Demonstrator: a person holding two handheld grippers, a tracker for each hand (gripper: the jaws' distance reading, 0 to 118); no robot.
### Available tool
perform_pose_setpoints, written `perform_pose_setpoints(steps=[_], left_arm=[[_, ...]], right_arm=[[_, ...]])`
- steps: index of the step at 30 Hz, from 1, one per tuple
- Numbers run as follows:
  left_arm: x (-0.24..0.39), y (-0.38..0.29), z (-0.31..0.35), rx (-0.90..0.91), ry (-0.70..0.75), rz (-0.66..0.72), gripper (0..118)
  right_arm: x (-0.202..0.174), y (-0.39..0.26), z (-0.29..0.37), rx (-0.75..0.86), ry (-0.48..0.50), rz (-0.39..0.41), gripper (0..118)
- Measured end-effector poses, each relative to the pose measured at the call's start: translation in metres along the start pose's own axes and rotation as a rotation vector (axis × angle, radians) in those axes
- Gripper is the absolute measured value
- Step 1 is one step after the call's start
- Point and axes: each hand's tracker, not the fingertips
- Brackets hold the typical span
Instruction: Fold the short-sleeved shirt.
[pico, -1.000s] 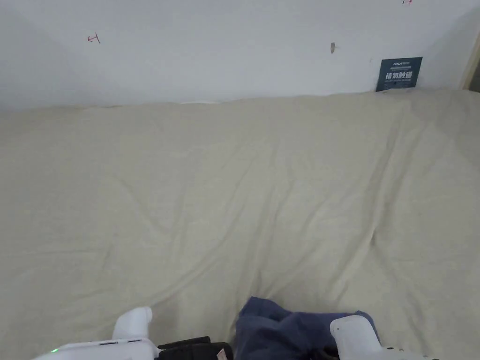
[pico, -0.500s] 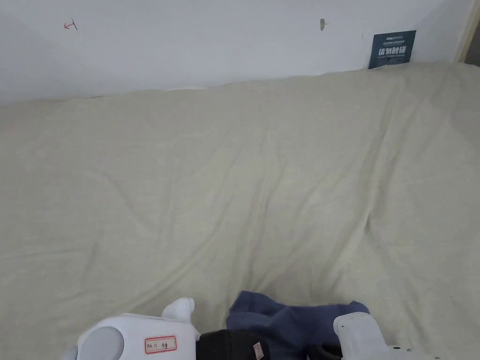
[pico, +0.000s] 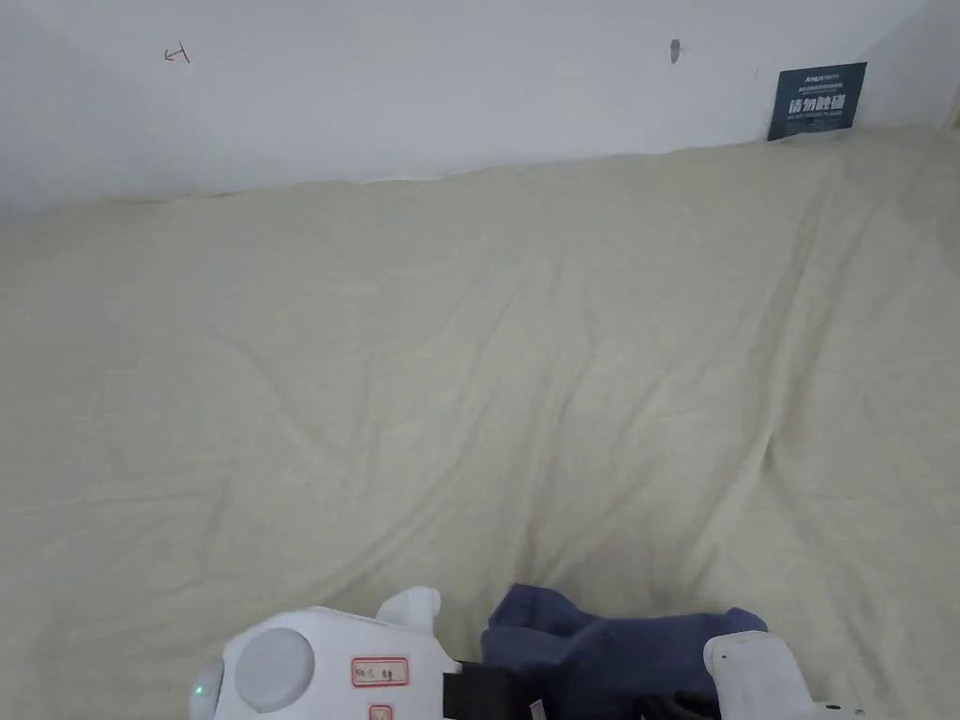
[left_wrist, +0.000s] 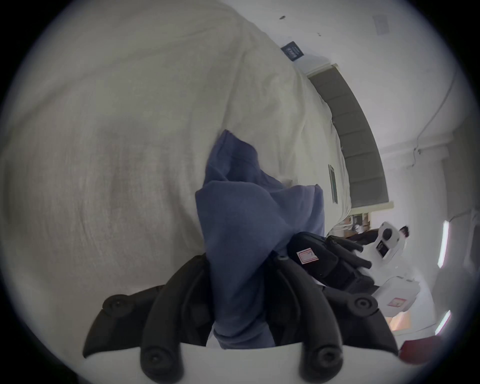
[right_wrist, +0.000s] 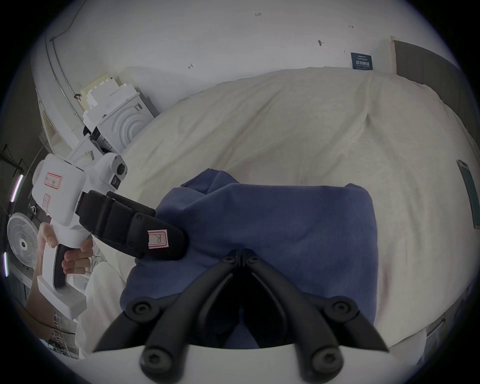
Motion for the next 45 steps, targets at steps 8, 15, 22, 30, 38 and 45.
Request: perform_pose_setpoints(steps=[8,15,22,30,38,45], left_arm=[[-0.01,0.006,0.046,0.043,-0.108,-0.016,23],[-0.08,0.008,0.167,0.139,0.177,0.007,23],[-0.176,0.023,0.284,0.151,0.588,0.045,23],[-0.238,0.033,0.353,0.077,0.835,0.085,23],[-0.274,0.028,0.374,0.125,0.888,0.21,37],[-0.248,0.011,0.386,0.204,0.909,0.256,101]], right_arm=[[-0.006,0.008,0.009,0.05,-0.036,0.027,5],[-0.01,0.025,0.037,0.046,-0.108,0.059,5],[-0.029,0.029,0.021,0.023,-0.107,0.041,5],[-0.077,0.041,-0.028,-0.032,-0.042,0.145,5],[-0.104,0.047,-0.032,-0.042,0.032,0.133,5],[-0.101,0.052,-0.02,-0.018,0.021,0.123,5]])
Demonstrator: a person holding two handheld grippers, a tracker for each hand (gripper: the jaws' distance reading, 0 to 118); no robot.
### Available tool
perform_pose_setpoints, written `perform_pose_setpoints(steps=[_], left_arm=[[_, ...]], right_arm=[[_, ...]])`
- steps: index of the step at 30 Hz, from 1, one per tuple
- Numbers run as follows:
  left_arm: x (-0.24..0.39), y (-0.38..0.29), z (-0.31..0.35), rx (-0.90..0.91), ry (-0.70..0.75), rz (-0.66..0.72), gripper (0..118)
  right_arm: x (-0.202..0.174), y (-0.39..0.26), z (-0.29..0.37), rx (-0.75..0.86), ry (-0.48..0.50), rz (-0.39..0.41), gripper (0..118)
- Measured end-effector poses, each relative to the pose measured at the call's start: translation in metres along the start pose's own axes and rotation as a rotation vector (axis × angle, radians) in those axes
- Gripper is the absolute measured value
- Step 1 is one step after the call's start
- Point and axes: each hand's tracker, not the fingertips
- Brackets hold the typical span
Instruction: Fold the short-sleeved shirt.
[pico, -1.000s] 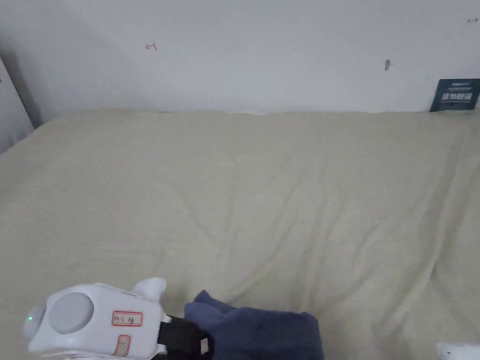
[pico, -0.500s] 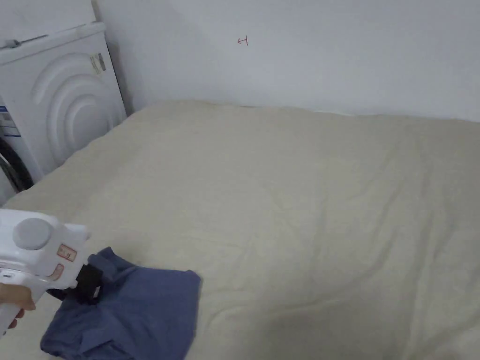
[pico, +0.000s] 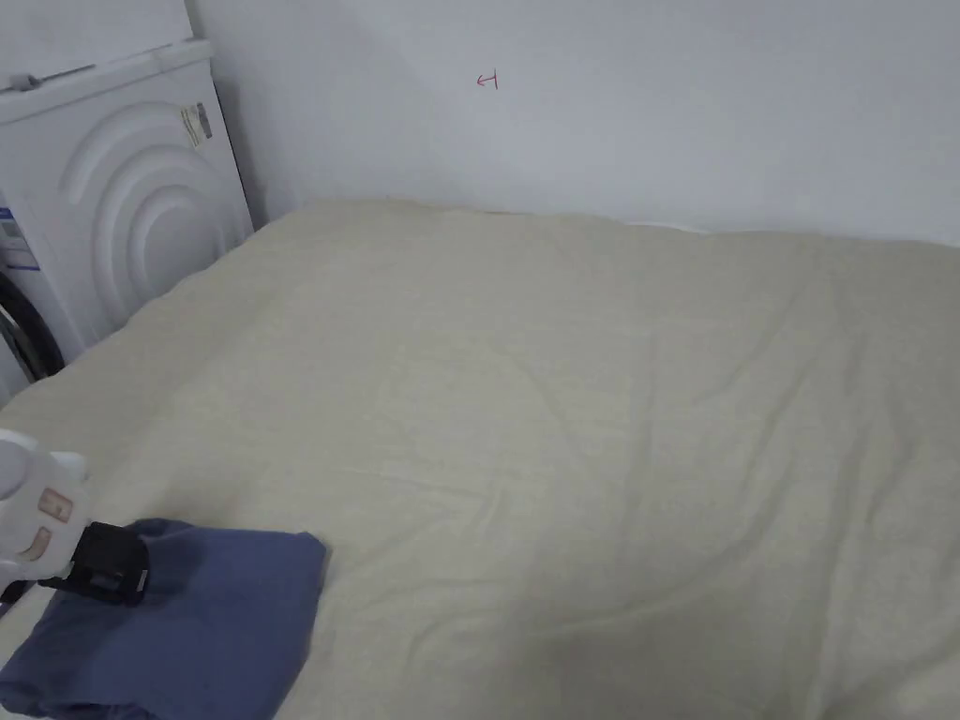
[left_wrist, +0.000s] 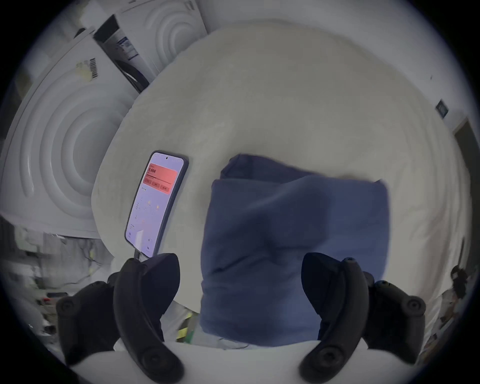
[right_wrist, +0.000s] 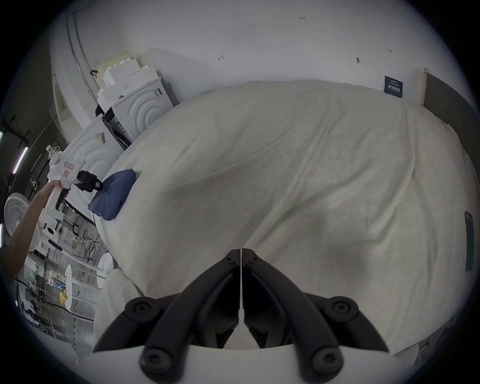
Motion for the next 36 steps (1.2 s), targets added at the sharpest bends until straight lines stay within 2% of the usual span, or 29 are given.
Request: perform_pose_setpoints(steps=[1,2,3,5,7,8,10,12,14,15,18,21,23,26,28,29,31,33,36], left_arm=[[0.002,-0.005,0.012,0.037,-0.018,0.025,99],[0.007,-0.014,0.028,0.089,-0.033,0.059,92],[0.014,-0.019,0.045,0.148,-0.055,0.077,75],[0.04,-0.042,0.086,0.299,-0.064,0.056,16],[0.064,-0.053,0.109,0.405,-0.033,-0.001,11],[0.083,-0.063,0.126,0.422,-0.04,-0.021,4],[0.119,-0.085,0.154,0.522,-0.07,-0.076,2],[0.153,-0.108,0.176,0.661,0.008,-0.058,1],[0.184,-0.128,0.193,0.753,0.037,-0.033,0],[0.201,-0.137,0.202,0.785,0.026,-0.045,0],[0.231,-0.155,0.226,0.849,-0.08,-0.08,0],[0.265,-0.18,0.245,1.008,0.002,-0.137,0],[0.292,-0.196,0.259,1.036,0.07,-0.115,0],[0.305,-0.21,0.268,1.049,0.012,-0.101,0],[0.316,-0.222,0.274,1.071,-0.07,-0.122,0],[0.322,-0.228,0.275,1.084,-0.032,-0.118,0],[0.332,-0.237,0.28,1.133,0.033,-0.12,0],[0.336,-0.242,0.287,1.136,0.008,-0.177,0],[0.336,-0.255,0.295,1.156,0.009,-0.171,0]], right_arm=[[0.001,0.001,0.002,0.005,-0.005,-0.006,5],[-0.002,0.0,-0.005,0.013,-0.01,-0.013,5],[-0.002,0.001,-0.005,0.029,-0.011,-0.015,5],[0.008,-0.001,0.006,0.055,-0.014,-0.023,5],[0.01,-0.001,0.013,0.086,-0.025,-0.023,5],[0.01,0.0,0.018,0.113,-0.038,-0.021,5],[0.03,-0.01,0.065,0.178,-0.058,-0.01,5],[0.032,-0.012,0.088,0.255,-0.09,-0.005,5],[0.027,-0.008,0.111,0.336,-0.123,-0.017,5],[0.026,-0.008,0.122,0.373,-0.129,0.003,5],[0.019,-0.01,0.149,0.455,-0.152,0.012,5],[0.016,-0.018,0.189,0.542,-0.226,0.027,5],[0.015,-0.022,0.206,0.608,-0.298,0.03,5],[0.012,-0.027,0.228,0.704,-0.333,0.025,5],[0.006,-0.032,0.239,0.796,-0.366,0.057,5],[0.003,-0.032,0.243,0.798,-0.39,0.068,5],[-0.003,-0.033,0.251,0.831,-0.368,0.105,5],[-0.009,-0.032,0.256,0.826,-0.339,0.103,5],[-0.016,-0.034,0.259,0.835,-0.35,0.107,5]])
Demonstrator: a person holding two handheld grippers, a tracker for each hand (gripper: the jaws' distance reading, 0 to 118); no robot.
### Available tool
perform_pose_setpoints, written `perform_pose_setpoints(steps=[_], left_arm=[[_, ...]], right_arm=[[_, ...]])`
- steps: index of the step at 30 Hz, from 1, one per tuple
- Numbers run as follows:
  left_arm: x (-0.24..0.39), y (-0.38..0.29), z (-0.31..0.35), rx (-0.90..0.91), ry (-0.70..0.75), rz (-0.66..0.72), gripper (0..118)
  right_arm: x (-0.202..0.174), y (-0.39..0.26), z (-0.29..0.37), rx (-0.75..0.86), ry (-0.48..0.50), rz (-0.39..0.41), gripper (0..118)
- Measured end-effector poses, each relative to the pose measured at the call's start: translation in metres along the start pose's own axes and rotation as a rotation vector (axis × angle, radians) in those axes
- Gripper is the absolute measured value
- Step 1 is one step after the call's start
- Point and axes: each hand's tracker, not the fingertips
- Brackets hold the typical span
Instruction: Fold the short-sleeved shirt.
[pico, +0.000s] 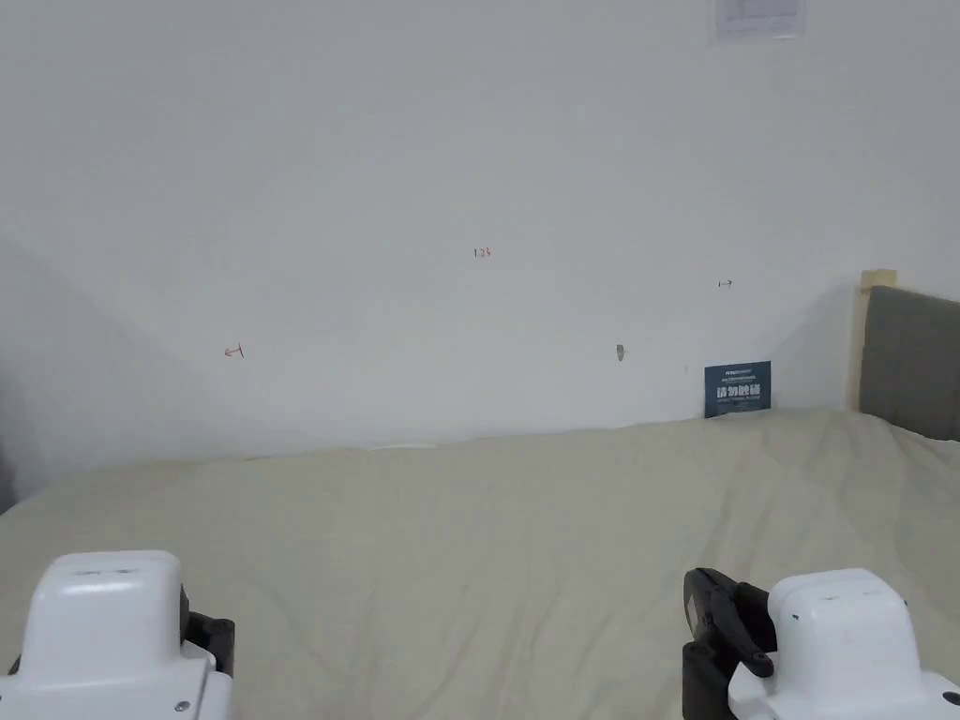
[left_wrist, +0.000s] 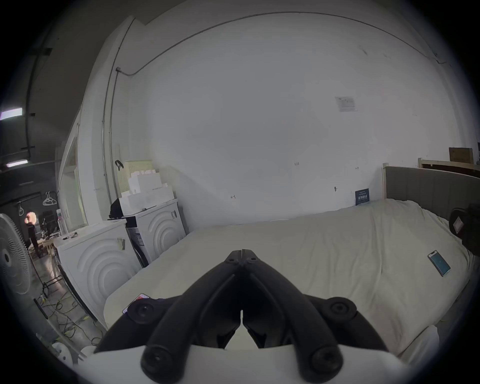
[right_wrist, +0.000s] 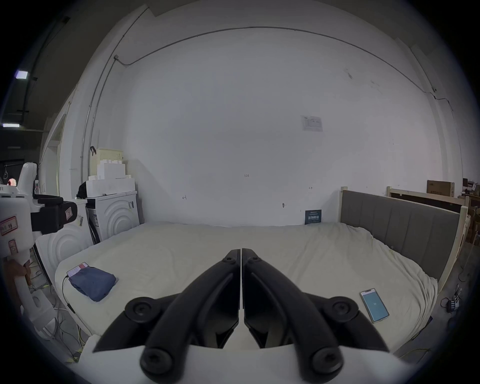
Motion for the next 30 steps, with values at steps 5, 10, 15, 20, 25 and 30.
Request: perform_pose_setpoints(steps=[5,10,15,20,25,30], left_arm=[[-0.003,-0.001,0.008,0.001,0.006,0.009,0],[-0.007,-0.005,0.017,0.029,0.037,0.023,0],[-0.014,-0.005,0.018,0.008,0.002,0.042,106],[-0.015,-0.006,0.025,0.041,-0.015,0.069,110],[-0.016,-0.003,0.026,0.025,-0.03,0.068,110],[-0.015,-0.004,0.024,0.0,-0.05,0.066,110]], right_arm=[[0.001,0.001,0.005,0.005,0.005,-0.018,5],[0.001,0.004,0.009,0.011,-0.001,-0.021,5],[0.002,0.01,0.009,-0.004,0.016,-0.037,94],[0.0,0.014,0.016,0.03,-0.005,-0.029,118],[0.006,0.024,0.019,0.018,0.024,-0.08,118],[0.008,0.025,0.018,-0.028,0.066,-0.149,118]])
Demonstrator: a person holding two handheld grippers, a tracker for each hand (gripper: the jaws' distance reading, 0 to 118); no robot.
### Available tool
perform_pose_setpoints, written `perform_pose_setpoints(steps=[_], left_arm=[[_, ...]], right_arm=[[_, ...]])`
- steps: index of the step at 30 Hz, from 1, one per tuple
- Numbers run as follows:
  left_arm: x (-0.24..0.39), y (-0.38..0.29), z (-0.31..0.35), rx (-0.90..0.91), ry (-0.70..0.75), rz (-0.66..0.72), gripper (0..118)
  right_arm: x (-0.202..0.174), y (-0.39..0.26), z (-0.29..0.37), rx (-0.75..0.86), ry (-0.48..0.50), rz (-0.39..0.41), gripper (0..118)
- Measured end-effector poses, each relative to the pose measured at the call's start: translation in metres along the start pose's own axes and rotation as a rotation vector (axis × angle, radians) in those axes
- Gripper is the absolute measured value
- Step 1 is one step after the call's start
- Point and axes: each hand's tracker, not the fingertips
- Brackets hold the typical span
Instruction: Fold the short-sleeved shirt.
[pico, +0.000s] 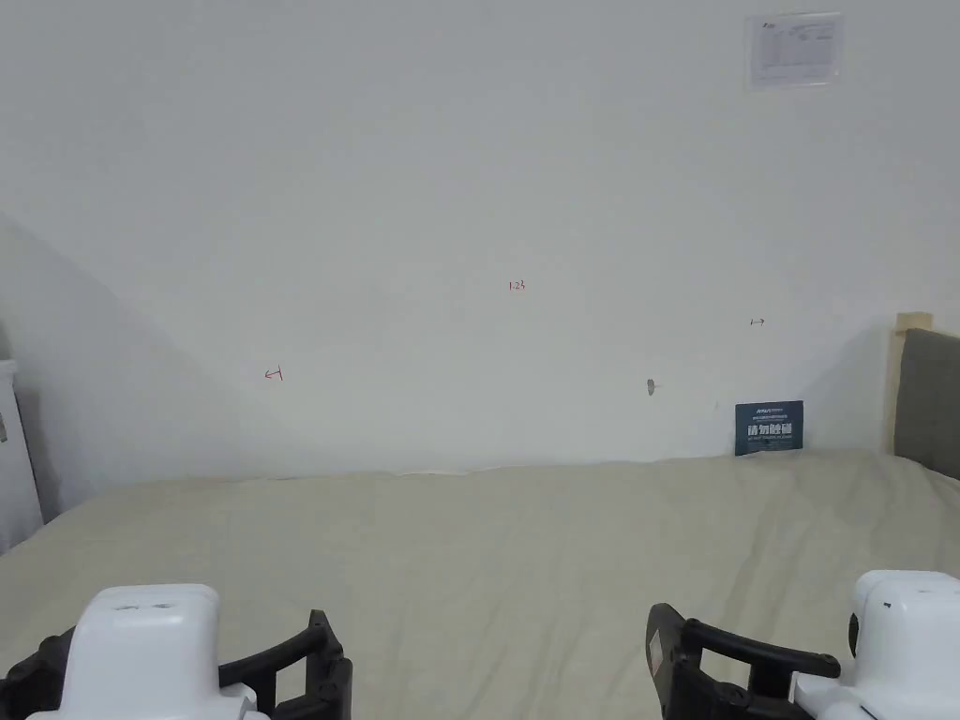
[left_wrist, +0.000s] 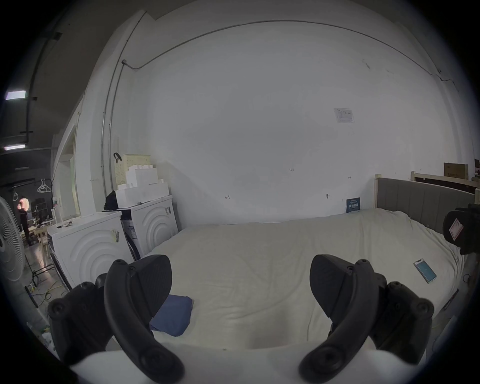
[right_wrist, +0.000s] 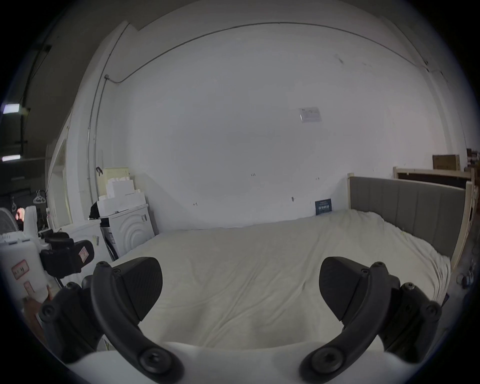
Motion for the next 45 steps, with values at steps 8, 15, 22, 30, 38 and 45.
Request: perform_pose_setpoints(steps=[8,15,22,30,38,45], left_arm=[[0.0,0.002,0.0,-0.005,-0.003,-0.005,110],[-0.001,0.002,-0.001,-0.012,0.002,-0.009,110],[-0.003,0.001,-0.001,-0.021,-0.002,0.009,110],[-0.005,0.001,-0.002,-0.023,0.007,0.01,110],[-0.009,0.001,-0.003,-0.029,0.012,0.023,110],[-0.008,0.0,-0.005,-0.031,0.014,0.019,110]], right_arm=[[-0.009,0.001,-0.007,-0.119,-0.12,-0.028,118],[-0.016,-0.002,0.004,-0.039,-0.048,0.013,118],[-0.022,-0.004,0.005,0.002,-0.053,0.068,118],[-0.022,-0.001,0.002,-0.047,-0.007,0.04,118],[-0.019,-0.01,0.001,-0.018,-0.012,0.086,118],[-0.021,-0.011,0.001,-0.015,0.024,0.099,118]])
